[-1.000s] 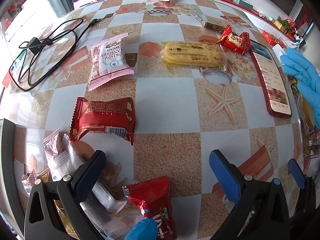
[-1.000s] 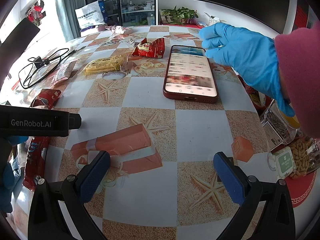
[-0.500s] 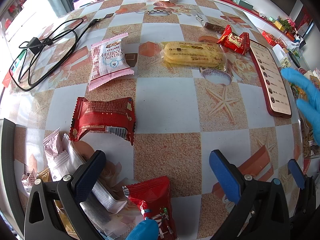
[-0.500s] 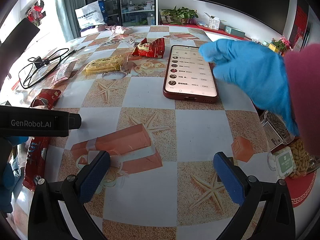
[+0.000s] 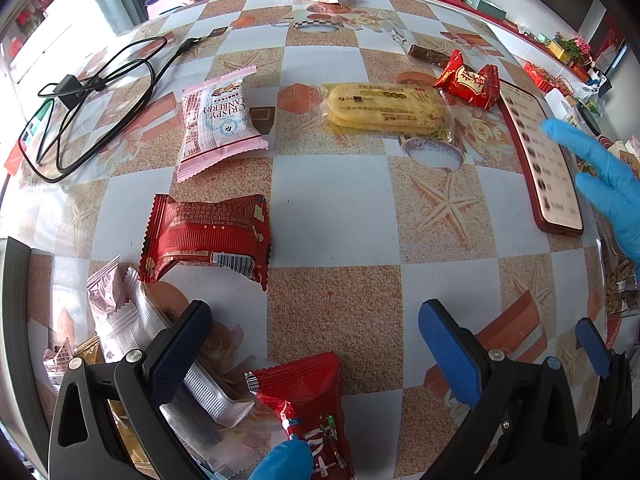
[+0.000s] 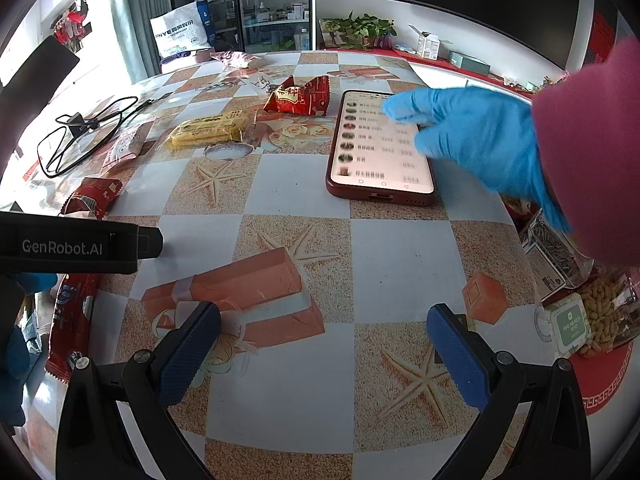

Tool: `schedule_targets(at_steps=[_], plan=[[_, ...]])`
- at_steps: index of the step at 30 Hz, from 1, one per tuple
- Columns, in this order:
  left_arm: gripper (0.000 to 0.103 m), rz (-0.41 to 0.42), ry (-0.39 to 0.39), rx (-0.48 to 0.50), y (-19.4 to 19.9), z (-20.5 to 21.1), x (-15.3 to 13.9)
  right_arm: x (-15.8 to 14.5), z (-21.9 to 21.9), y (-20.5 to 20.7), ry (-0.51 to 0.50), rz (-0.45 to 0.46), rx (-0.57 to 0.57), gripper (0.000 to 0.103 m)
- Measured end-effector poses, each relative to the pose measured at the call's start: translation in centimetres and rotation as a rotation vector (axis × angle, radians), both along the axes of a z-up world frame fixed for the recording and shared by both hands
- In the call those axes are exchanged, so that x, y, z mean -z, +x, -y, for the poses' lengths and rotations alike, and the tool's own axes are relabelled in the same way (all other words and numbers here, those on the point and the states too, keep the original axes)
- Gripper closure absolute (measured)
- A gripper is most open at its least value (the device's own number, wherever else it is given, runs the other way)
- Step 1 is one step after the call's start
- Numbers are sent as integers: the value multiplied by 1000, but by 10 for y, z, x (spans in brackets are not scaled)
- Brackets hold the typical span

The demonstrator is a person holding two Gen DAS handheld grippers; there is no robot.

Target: Organize snacks

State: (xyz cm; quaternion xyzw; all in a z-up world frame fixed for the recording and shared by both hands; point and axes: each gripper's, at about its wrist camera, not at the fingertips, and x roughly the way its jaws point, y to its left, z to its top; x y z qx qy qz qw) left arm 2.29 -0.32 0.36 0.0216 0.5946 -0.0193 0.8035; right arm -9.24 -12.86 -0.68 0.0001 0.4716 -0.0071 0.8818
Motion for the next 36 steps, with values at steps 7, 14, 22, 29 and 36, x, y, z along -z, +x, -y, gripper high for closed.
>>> schedule_targets(at_steps=[7,14,22,29,36], plan=[[0,0,0,0,0,0,0,0,0,0,0,0,0,0],[0,-4,7,0,2,-1,1,0,0,0,0,0,0,0],[0,-4,7,0,2,-1,1,0,0,0,0,0,0,0],[0,-15,9,0,3,0,0,0,0,0,0,0,0,0],[0,-38,16,1,9,-1,1,0,0,0,0,0,0,0]])
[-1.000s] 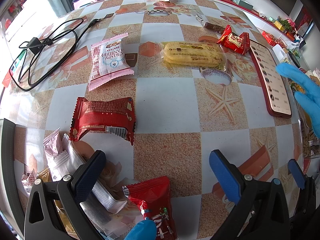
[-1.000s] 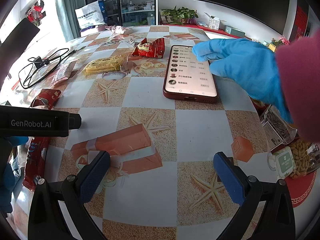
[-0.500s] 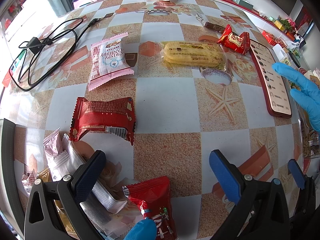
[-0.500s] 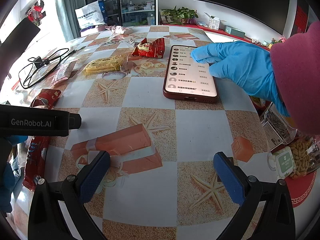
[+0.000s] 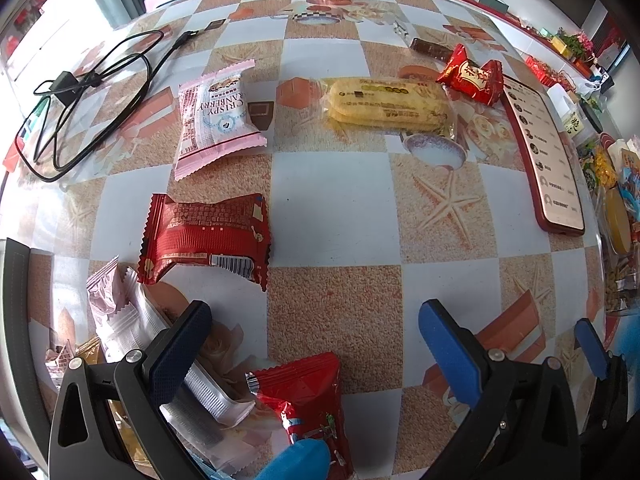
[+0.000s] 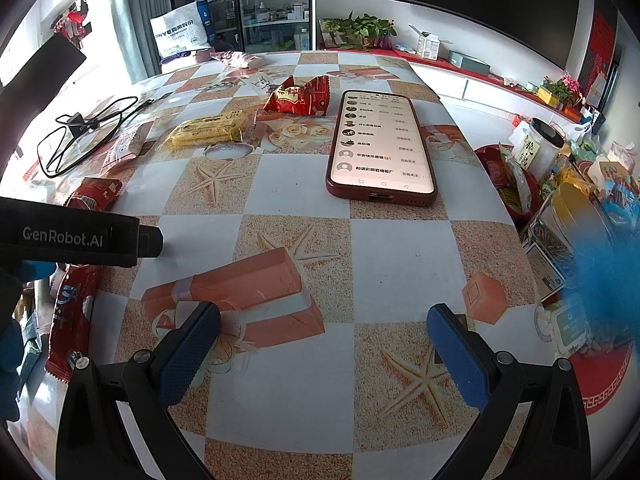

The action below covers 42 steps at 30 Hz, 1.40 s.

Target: Organize snacks

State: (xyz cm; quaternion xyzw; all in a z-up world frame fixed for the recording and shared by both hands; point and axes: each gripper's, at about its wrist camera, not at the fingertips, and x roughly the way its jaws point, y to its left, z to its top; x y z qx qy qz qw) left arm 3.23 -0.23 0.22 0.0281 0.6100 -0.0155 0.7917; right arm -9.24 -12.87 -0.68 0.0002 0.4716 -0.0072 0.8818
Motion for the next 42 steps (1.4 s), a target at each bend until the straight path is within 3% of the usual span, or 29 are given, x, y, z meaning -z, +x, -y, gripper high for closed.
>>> schedule_targets(at_steps=[12,17,23,28,35,38,42], plan=[[0,-36,4,0,8,-2,2,0,0,0,0,0,0,0],[0,-68,-9,44,13,0,-7,0,1,2,2,-12,4,0],[0,10,14,122,-2,-20,-55,-8,3,24,21,-291,-33,0],[0,-35,30,110,-31,-79,-72,-22,4,-2,102,-403,28,0],[0,-154,70,42,-83,-160,-57,-14,-18,-46,143,-600,128,0],[0,-187,78,36,-93,-173,-48,-5,-33,-53,149,-680,136,0],[0,-185,98,37,-87,-173,-38,-5,-50,-51,132,-707,160,0]])
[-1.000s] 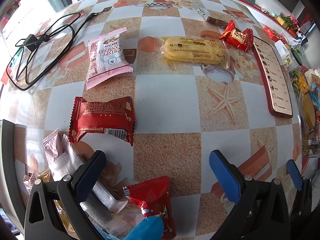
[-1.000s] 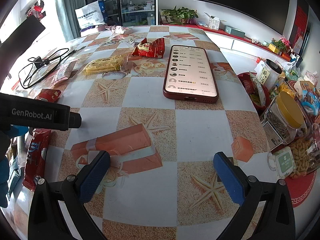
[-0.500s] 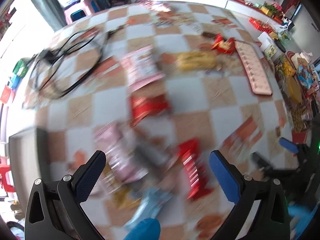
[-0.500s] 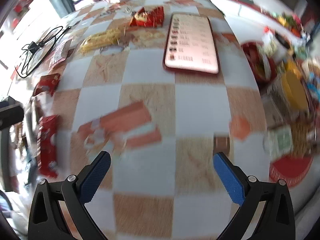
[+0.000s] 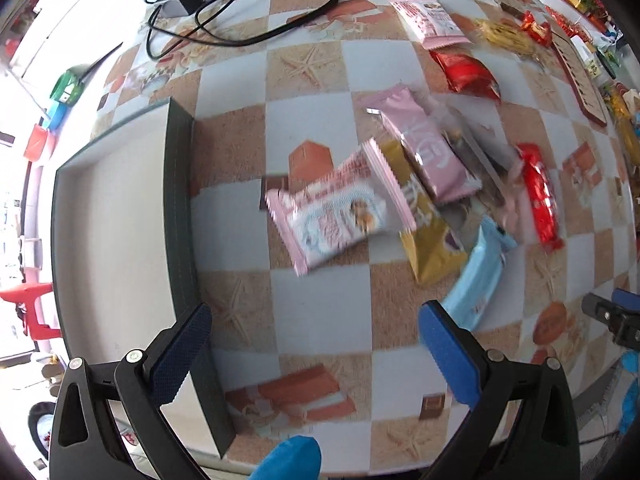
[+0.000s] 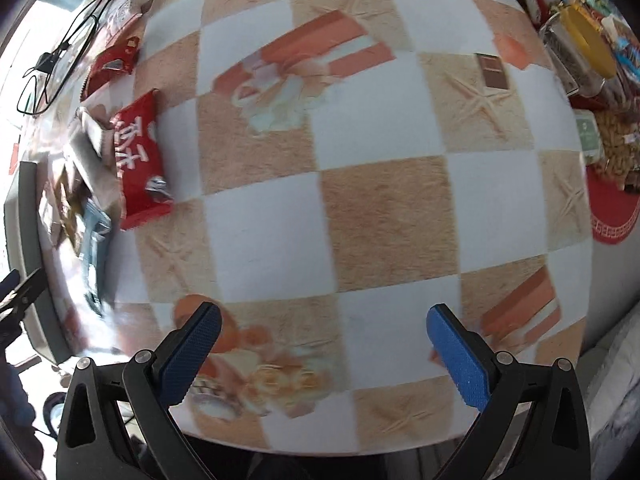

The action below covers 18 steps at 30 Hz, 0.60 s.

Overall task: Organize snacks
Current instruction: 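Grasp the pink cranberry biscuit packet with the left tool while the right tool grasps the red chocolate bar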

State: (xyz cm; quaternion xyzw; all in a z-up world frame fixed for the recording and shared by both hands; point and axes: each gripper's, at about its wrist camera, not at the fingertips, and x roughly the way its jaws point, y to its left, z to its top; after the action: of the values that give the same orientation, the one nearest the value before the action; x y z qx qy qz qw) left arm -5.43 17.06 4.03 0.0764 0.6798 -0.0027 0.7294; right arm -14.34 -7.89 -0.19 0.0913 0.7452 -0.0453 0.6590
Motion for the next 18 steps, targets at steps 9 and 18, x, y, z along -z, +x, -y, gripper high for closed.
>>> schedule_targets(at_steps=[9,18], plan=[[0,74,37,183,30,6,7,-9,-58,68,82,65,-136,0],[0,35,33,217,41,8,25,2,-88,120,3,33,-239,0]])
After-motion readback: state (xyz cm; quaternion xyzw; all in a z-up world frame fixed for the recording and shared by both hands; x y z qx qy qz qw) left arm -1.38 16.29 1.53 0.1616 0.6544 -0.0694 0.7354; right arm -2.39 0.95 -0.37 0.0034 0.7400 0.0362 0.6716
